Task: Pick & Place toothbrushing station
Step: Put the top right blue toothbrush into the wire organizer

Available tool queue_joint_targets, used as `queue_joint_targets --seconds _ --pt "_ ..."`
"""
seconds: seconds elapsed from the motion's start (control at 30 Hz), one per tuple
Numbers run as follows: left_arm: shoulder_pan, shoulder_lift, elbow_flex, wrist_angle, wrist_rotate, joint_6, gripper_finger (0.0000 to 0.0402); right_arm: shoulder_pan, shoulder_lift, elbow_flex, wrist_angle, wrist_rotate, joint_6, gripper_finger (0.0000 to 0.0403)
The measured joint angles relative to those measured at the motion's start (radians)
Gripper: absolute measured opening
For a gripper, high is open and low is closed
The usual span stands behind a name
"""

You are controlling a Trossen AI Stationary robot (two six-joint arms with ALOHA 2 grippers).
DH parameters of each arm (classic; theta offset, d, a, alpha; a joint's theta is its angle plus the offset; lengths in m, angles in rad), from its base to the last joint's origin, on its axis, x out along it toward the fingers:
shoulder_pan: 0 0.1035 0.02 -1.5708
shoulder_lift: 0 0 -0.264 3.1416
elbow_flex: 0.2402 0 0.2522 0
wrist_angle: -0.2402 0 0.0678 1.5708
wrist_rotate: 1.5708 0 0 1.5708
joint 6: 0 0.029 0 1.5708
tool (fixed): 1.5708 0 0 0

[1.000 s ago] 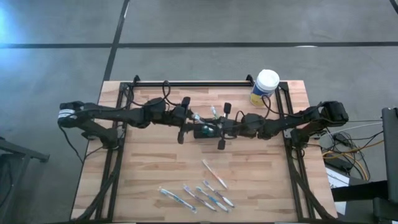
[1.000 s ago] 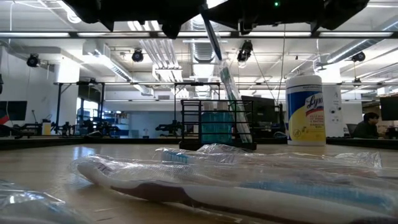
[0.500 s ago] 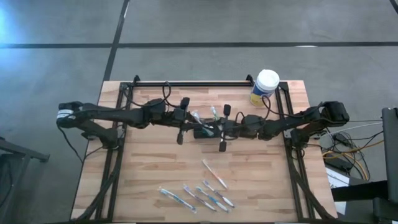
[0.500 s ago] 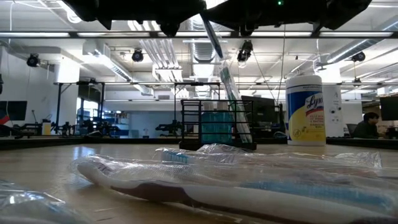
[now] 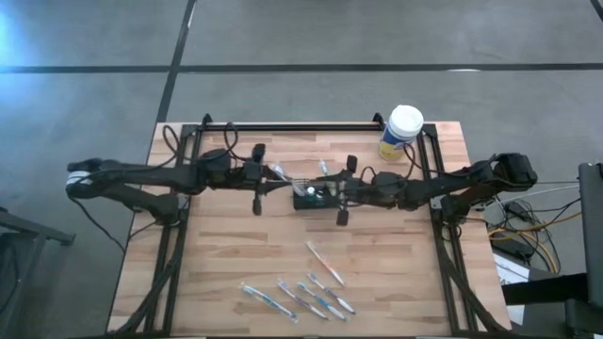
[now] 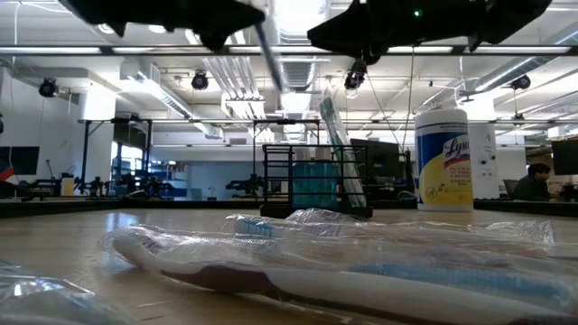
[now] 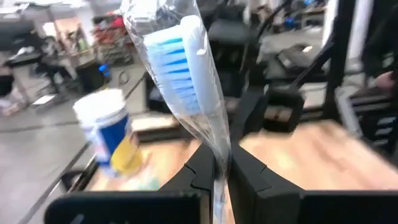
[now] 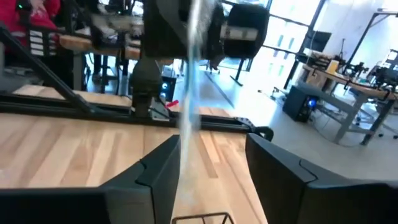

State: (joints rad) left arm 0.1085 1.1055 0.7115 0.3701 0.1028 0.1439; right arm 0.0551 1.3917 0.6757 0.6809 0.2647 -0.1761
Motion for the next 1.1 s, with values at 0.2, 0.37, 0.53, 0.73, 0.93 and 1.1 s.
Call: queue_joint_targets --seconds 0.2,0.37,0.53,0.73,0.93,1.1 --pt "0.047 -0.038 -0.118 0.062 -0.052 -0.030 0.0023 0.000 -0.101 -0.167 0.143 -0.046 0.020 0.0154" --pt "0.062 -0.017 -0.148 0.094 -0.052 -0.032 0.0023 0.000 -0.220 -0.325 0.267 -0.093 0.048 0.0096" --pt "0.074 0.052 -0.123 0.088 -0.053 -0.023 0.0023 -0.011 -0.385 -0.440 0.260 -0.101 0.049 0.0024" --pt "0.088 0.139 -0.085 0.083 -0.060 0.009 0.0023 -0.055 -0.619 -0.507 0.088 -0.213 0.141 0.0011" --pt "0.104 0.192 -0.043 0.087 -0.063 0.024 0.0023 -0.055 -0.763 -0.544 -0.055 -0.215 0.150 0.0011" --pt "0.106 0.186 -0.006 0.067 -0.022 0.016 0.0023 -0.055 -0.805 -0.591 -0.035 -0.216 0.158 0.0011"
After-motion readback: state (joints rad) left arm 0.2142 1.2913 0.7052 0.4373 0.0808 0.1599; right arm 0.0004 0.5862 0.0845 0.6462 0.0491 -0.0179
